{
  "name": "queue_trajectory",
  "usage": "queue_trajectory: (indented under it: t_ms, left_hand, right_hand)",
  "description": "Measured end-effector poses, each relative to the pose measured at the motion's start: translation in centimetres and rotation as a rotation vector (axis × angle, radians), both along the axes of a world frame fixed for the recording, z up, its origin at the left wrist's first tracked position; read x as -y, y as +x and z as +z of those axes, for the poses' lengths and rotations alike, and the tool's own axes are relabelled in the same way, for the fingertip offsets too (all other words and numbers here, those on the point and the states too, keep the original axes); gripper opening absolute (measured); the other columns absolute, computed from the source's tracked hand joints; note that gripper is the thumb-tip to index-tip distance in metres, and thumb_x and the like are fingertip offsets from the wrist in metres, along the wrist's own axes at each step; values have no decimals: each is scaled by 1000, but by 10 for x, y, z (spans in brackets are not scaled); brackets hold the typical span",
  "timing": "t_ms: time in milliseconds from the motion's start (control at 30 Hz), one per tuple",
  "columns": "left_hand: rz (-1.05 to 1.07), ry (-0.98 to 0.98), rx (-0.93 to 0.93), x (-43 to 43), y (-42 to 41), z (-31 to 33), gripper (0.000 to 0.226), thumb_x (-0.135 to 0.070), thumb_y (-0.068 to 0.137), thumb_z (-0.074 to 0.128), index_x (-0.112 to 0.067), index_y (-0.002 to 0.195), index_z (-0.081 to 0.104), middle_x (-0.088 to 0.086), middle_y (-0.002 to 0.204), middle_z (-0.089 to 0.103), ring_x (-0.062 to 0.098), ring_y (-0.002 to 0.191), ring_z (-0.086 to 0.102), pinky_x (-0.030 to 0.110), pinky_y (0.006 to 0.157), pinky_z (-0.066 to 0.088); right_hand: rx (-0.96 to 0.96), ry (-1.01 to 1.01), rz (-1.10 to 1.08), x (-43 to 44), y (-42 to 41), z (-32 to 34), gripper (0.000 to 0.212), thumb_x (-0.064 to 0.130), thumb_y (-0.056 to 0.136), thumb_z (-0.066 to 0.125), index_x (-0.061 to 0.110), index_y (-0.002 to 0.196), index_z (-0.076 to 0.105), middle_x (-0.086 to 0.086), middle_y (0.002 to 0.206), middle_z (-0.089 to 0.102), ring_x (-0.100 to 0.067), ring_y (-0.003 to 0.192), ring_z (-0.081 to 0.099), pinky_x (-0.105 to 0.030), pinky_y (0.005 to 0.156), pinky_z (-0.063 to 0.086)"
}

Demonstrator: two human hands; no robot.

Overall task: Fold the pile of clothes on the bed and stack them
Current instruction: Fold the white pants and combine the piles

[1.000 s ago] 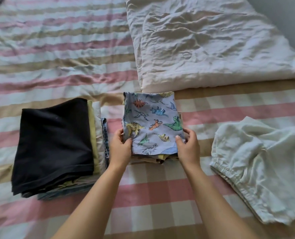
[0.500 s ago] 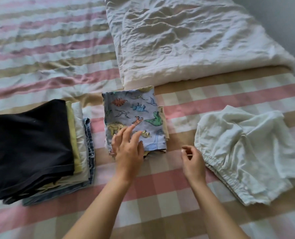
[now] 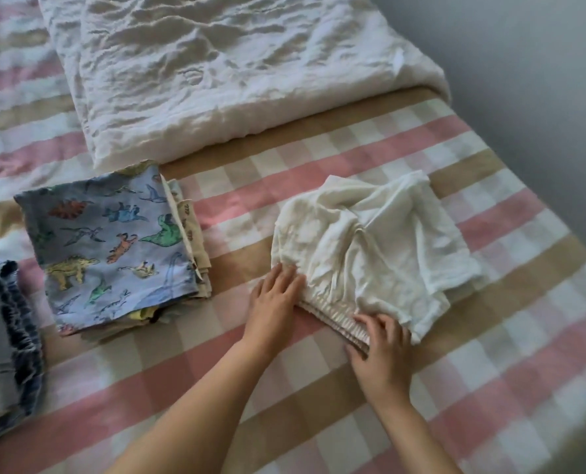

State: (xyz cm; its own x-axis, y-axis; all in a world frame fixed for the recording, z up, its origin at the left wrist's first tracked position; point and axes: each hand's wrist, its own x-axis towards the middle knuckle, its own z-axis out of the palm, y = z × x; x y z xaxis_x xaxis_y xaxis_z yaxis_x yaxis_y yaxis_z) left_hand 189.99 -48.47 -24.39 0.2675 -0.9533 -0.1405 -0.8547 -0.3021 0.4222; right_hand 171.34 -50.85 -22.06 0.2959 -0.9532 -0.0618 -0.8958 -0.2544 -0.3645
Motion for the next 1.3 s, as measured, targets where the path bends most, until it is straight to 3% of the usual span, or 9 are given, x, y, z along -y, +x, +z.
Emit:
queue_trajectory:
  t_ms: [200,300,433,533,667,833,1000,1133,1300]
  left_hand:
    - [45,-92,82,0,4,5,39,-42,73,71,-25,106,59,-7,104,55,22,108,44,36,85,38]
    - [164,-264,-114,-20,11,21,21,-6,74,69,-9,95,68,6,93,65,31,94,55,38,77,43]
    - [341,-462,-323,-75,18,56,18,-6,67,79,-7,82,69,0,82,65,18,79,55,19,71,40]
    - [429,-495,-357,-131,20,81,20,-4,66,78,-10,82,68,-7,80,61,7,78,51,8,72,37]
    - [523,-505,-358,-219,22,100,28,13,65,73,-8,82,67,0,87,62,7,84,53,8,76,40]
    - [749,-506,-406,-332,28,106,34,18,70,65,-13,82,67,7,101,57,-7,94,55,8,79,44]
    - [1065,-444,-534,-412,49,83,43,24,71,54,-16,80,66,7,92,57,29,85,62,42,76,54]
    - [1202,-368,-719,-436,59,49,36,19,77,52,-13,84,66,24,97,64,21,76,62,32,75,54]
    - [1259,-300,-879,-444,49,17,27,9,85,52,-10,97,66,7,101,65,20,97,60,29,87,47]
  right_hand:
    - [53,-83,45,3,-9,-2,56,-20,50,67,6,100,70,-15,89,65,-38,78,61,-43,74,53]
    - [220,23,65,1,-12,9,47,-22,63,59,2,103,67,-13,97,65,-34,92,60,-31,88,43]
    - [405,35,26,-27,-13,37,37,-17,66,67,6,94,67,2,86,64,-21,84,63,-18,75,44]
    - [492,51,48,-71,-12,59,44,-14,62,74,18,90,67,15,81,62,0,78,59,-4,69,42]
    - [606,146,65,-149,-9,82,44,3,61,85,35,80,63,13,82,64,2,72,59,-10,62,44]
    - [655,265,210,-261,8,96,40,6,55,81,30,81,62,12,76,60,3,62,55,-8,55,41]
    - [613,547,374,-362,38,81,28,8,65,75,27,84,68,10,82,58,7,70,54,-5,62,39]
    - [446,711,463,-404,52,52,26,-5,76,67,10,97,69,7,86,56,-1,80,56,-10,71,43]
    - [291,746,500,-417,56,23,25,-7,77,63,4,99,68,0,94,56,-14,89,58,-8,80,41]
